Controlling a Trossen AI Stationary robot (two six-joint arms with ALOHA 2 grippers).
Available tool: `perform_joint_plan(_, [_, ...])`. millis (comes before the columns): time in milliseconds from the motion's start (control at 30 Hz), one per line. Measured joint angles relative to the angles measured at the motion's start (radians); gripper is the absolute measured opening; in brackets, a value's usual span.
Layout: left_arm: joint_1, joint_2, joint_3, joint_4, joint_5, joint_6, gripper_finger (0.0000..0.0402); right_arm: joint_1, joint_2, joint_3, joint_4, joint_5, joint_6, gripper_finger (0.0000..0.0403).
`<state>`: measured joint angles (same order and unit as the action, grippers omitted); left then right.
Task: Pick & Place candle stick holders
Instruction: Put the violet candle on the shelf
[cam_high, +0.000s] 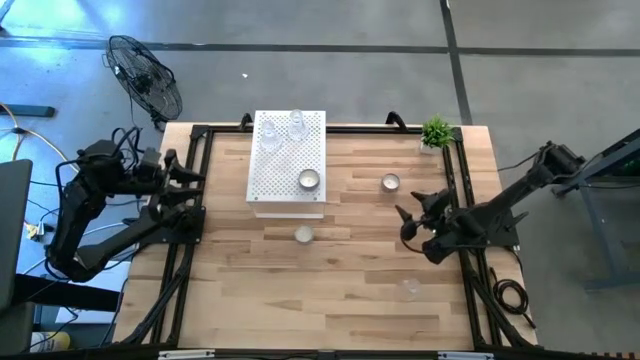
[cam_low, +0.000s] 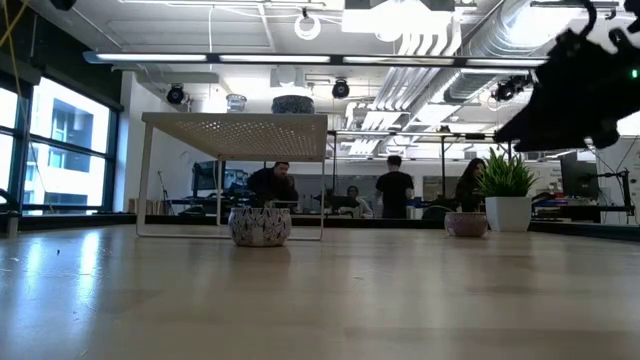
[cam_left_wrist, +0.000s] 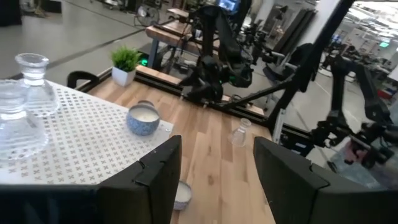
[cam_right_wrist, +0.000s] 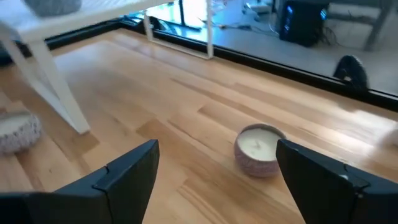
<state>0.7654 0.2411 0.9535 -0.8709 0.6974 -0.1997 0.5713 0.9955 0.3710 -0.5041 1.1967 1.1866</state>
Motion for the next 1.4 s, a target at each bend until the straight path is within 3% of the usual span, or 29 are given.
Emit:
perform_joint_plan(167, [0.0,0.0,0.0,0.005,-0.035,0.004,0.0195,-0.037,-0.001,-0.16,0.352,0.006,-0.243,0.0319])
perform_joint_plan(400, [0.0,0.0,0.0,0.005,-0.035,0.013,0.0195,-0.061,0.0,-0.357,0.685,0.022,-0.364,0.0319])
perform_joint_plan(600, [0.0,0.0,0.0,0.004,-0.035,0.015,0.0195,-0.061,0.012,-0.362,0.707,-0.064,-0.417,0.0319])
perform_joint_plan(967, [0.0,0.0,0.0,0.004,-0.038,0.038,0.0195,-0.072,0.013,-0.362,0.72,-0.137,-0.361,0.0318])
perform_joint_plan(1400, [0.0,0.0,0.0,0.009,-0.077,0.038,0.0195,-0.416,0.013,-0.362,0.938,-0.488,-0.738,0.0318])
